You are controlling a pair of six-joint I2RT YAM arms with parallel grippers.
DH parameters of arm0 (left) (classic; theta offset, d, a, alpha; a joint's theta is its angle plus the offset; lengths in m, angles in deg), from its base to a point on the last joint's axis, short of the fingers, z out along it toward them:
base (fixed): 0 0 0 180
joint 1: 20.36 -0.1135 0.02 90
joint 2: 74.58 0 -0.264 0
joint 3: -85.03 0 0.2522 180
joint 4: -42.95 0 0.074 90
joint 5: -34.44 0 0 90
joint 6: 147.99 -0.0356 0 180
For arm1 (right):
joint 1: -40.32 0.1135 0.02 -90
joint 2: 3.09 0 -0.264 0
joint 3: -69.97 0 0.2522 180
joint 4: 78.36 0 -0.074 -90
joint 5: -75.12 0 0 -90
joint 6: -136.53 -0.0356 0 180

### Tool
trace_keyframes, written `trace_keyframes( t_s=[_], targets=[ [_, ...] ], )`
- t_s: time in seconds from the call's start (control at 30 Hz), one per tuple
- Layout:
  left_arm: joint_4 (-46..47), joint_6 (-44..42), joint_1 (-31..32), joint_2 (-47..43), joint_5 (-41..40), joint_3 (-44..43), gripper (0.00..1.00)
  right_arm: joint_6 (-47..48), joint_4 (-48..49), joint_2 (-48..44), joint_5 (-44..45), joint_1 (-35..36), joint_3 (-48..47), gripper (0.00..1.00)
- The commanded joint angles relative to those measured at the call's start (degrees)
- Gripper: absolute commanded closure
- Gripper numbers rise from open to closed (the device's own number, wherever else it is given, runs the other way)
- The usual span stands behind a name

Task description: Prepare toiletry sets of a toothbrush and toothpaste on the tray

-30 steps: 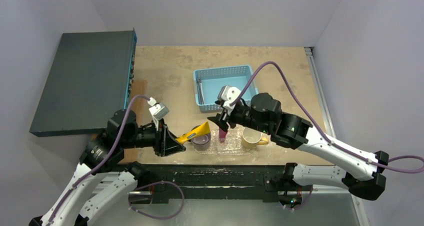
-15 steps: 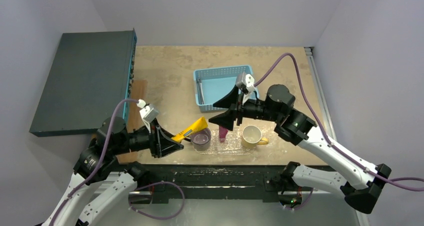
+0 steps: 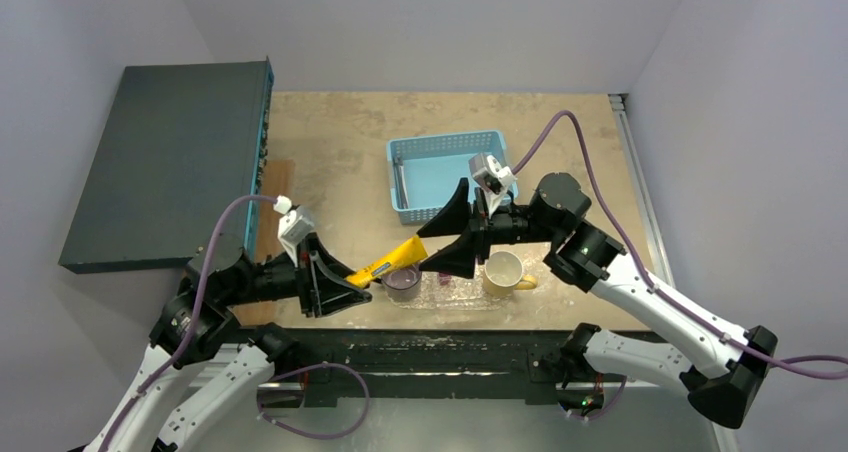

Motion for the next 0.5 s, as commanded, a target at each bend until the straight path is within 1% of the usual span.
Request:
trace_keyframes(
  t_s=[0.0,0.13,0.33,0.47],
  targets=[
    [7.51,1.58,-0.23,0.86,4.93,0.17,1.00,-6.40,8.78,0.80,-4.40,-0.21,1.43,0.33],
    [8.20,1.60,-0.18,1.40,5.34,0.26,1.00,-9.45,11.97,1.59,-6.29,-0.14,1.85,0.35],
    [8.25,1.30,-0.20,1.64,5.35,0.50,1.00,-11.29,14.20,2.84,-7.43,0.26,2.26,0.40],
    [8.54,1.34,-0.23,1.75,5.22,0.58,1.00,-11.41,14.58,3.76,-7.88,0.78,2.36,0.45]
  ],
)
